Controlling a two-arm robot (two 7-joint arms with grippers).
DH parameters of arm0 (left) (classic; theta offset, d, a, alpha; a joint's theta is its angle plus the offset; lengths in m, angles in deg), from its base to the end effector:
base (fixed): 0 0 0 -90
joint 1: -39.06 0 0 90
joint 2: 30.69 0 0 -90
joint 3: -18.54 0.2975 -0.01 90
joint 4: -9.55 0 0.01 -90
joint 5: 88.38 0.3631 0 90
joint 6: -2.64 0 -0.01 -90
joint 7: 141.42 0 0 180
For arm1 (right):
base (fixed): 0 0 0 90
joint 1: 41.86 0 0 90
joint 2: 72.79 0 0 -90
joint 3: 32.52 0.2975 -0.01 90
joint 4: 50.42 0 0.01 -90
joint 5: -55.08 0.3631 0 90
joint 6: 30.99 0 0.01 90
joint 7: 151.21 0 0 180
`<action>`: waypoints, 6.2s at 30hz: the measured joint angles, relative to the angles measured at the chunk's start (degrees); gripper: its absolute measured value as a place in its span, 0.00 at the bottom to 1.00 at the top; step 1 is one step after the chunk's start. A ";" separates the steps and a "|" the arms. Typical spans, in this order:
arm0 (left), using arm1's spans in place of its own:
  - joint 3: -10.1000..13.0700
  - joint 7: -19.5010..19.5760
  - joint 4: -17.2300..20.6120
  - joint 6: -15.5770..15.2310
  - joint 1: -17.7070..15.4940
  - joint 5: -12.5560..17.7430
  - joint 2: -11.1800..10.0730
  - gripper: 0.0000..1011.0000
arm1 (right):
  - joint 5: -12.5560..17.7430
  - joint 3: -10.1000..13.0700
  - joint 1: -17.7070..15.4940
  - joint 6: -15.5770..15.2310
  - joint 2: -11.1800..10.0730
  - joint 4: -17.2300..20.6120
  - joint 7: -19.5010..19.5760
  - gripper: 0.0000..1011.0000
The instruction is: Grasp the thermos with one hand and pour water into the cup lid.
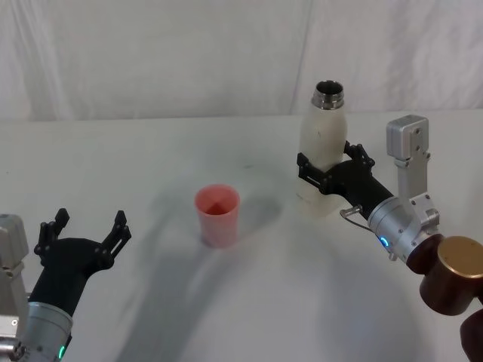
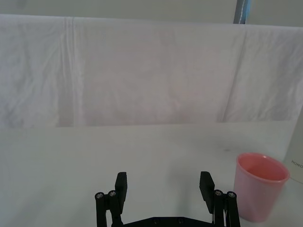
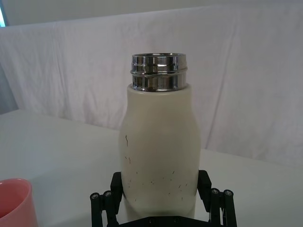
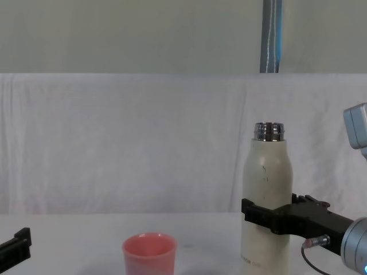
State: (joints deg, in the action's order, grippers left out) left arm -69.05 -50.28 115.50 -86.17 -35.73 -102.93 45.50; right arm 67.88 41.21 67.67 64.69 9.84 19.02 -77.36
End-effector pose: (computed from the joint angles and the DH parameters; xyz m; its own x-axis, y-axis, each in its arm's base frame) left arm 0.3051 0.0337 -0.2925 0.1244 0.9917 -0.0327 -0.9921 0.1239 -0.0176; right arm 0.4714 0.0427 -0.3062 0.4778 -0.8785 -0.0002 0.8777 0.4774 0.0413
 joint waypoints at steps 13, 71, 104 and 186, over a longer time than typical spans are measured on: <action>0.00 0.00 0.00 0.00 0.00 0.00 0.00 0.99 | 0.02 0.02 -0.11 0.00 -0.06 0.15 0.00 0.94; 0.00 0.00 0.00 0.00 0.00 0.00 0.00 0.99 | -38.75 -12.46 3.28 14.82 -7.29 2.75 9.08 0.94; 0.00 0.00 0.00 0.00 0.00 0.00 0.00 0.99 | -51.73 -16.66 7.54 12.37 -6.81 -4.72 18.40 0.94; 0.00 0.00 0.00 0.00 0.00 0.00 0.00 0.99 | -64.95 -24.67 12.59 10.90 -9.45 -8.09 28.10 0.94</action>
State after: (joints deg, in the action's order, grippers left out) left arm -69.04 -50.28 115.50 -86.17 -35.73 -102.92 45.51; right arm 2.93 16.54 80.26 75.60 0.38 10.94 -49.26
